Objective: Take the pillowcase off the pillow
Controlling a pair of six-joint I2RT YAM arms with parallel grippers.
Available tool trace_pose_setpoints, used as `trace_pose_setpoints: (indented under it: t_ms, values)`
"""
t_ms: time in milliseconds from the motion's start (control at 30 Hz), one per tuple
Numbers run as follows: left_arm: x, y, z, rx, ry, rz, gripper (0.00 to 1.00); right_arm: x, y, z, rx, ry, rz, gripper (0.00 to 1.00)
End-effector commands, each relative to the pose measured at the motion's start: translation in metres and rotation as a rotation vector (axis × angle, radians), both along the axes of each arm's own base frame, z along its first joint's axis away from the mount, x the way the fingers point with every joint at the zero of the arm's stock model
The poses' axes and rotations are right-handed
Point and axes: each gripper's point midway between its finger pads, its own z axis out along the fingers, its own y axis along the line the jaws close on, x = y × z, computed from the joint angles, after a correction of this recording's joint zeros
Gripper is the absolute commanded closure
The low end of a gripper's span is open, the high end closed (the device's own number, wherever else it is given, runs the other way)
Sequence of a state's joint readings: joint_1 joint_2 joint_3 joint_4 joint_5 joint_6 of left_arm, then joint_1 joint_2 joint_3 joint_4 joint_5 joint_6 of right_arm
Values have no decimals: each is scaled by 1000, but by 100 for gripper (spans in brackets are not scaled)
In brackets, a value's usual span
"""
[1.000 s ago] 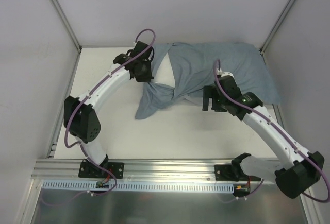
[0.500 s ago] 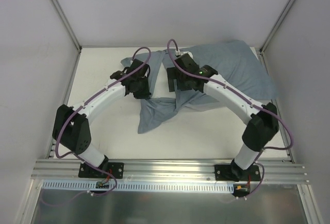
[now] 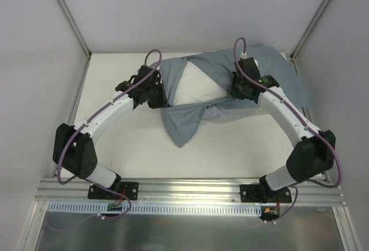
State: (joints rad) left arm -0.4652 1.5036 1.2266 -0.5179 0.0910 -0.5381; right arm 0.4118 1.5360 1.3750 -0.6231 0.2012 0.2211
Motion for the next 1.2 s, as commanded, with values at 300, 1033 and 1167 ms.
trace_pose_setpoints:
  t_ms: [300,1033,1167]
  values:
    - [-57,44,-9,46,38,33,100,-112,-66,-20,-67,-80,-64,99]
    - [1,-111,56,174,-65,-111,14,-114,-33,-12,-49,-77,7,99]
    - [-6,-84,34,303,-3,-53,40,-115,-41,-10,-81,-78,-4,99]
